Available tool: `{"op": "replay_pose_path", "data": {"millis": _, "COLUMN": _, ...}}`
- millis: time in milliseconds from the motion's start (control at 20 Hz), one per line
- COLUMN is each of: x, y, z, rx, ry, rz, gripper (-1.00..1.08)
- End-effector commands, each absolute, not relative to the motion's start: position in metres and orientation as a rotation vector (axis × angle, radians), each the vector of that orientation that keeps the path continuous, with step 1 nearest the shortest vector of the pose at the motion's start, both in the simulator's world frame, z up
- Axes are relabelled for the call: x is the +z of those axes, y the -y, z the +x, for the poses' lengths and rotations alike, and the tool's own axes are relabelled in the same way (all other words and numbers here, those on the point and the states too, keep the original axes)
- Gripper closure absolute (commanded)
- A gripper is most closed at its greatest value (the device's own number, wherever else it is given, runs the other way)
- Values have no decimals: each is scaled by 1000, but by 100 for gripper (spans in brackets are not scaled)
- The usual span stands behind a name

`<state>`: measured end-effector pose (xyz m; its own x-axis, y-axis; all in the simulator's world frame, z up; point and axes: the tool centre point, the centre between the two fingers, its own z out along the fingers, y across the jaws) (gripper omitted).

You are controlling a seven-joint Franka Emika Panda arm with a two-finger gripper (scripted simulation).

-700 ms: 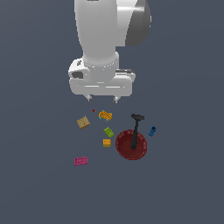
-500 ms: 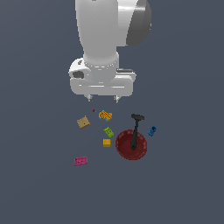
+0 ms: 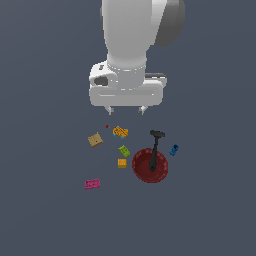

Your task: Pick up a designated object from a clutter of objects.

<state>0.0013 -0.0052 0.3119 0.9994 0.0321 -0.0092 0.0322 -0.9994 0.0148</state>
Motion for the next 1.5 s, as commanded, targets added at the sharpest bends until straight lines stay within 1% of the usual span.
{"op": "replay_pose_path", "data": {"millis": 0, "x": 311, "y": 6, "z": 1, "rx": -15, "ry": -43, "rz": 3127, "gripper": -92}}
{"op": "replay_pose_path", "data": {"millis": 650, "x": 287, "y": 5, "z": 12, "rx": -15, "ry": 210, "rz": 3132, "gripper": -92}}
{"op": "replay_pose_path", "data": {"millis": 1450, "x": 222, "y": 6, "z": 34, "rx": -22, "ry": 880, "rz": 3033, "gripper": -92}}
